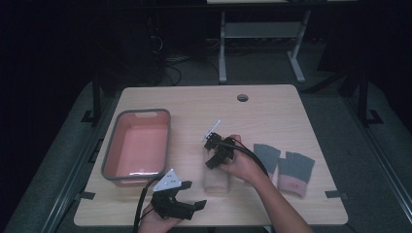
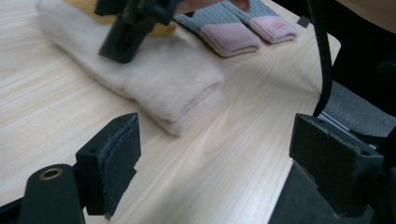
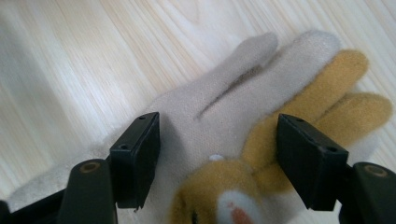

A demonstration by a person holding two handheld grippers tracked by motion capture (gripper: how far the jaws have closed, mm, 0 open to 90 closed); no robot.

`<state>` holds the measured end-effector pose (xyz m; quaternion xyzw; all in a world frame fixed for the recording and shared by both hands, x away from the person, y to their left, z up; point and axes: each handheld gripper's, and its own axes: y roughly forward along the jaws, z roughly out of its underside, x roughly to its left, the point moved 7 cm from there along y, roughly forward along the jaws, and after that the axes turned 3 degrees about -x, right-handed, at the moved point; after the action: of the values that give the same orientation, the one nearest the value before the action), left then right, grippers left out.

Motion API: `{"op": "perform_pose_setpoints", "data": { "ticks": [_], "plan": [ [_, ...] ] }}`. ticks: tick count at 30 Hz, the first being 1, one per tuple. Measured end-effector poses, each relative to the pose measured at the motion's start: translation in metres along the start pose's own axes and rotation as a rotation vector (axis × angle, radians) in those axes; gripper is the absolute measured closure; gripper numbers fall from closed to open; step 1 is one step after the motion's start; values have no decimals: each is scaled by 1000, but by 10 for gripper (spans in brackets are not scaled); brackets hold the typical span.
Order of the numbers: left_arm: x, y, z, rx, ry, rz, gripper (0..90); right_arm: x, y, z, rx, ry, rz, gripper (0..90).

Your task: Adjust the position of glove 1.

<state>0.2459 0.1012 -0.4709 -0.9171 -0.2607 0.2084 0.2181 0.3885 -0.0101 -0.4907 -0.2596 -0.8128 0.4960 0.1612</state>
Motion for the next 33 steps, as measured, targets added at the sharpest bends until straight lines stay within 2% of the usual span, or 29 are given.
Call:
{"op": "perform_pose_setpoints", "data": {
  "ticks": [5,6,10,11,12,13,14,15,16,21,23,24,25,28,29,31,33],
  "plan": [
    [0,10,-5,7,-15,1,165,-2,-6,6,-16,22,-10,306],
    [1,15,-8,13,-26,2,165,-2,-13,7,-46,34,-20,311],
    [6,26,-16,26,-51,0,166,-3,-28,11,-94,84,-45,314],
    [6,26,-16,26,-51,0,166,-3,-28,11,-94,84,-45,314],
    [8,28,-17,29,-51,0,168,-5,-34,14,-106,110,-61,319],
    [9,31,-19,31,-71,3,168,-5,-34,14,-106,110,-61,319],
    [12,36,-21,41,-83,1,170,-7,-39,19,-123,136,-66,319],
    [12,36,-21,41,-83,1,169,-7,-39,19,-123,136,-66,319],
    [15,40,-22,53,-93,-18,169,-9,-42,23,-139,155,-69,320],
    [21,47,-23,70,-123,-26,169,-11,-47,32,-172,200,-80,333],
    [24,49,-24,71,-164,-23,169,-11,-49,36,-178,222,-88,333],
    [28,52,-25,68,-206,-22,169,-11,-50,41,-189,243,-96,339],
    [28,52,-25,68,-206,-22,169,-11,-49,43,-191,251,-101,340],
    [34,57,-25,71,-269,-24,169,-11,-47,51,-191,275,-106,340],
    [34,57,-25,71,-269,-24,169,-11,-47,51,-191,275,-106,340],
    [36,61,-24,89,-280,-26,169,-11,-46,58,-198,309,-122,346],
    [37,63,-23,92,-289,-25,170,-12,-45,60,-204,314,-122,351]
  ]
}}
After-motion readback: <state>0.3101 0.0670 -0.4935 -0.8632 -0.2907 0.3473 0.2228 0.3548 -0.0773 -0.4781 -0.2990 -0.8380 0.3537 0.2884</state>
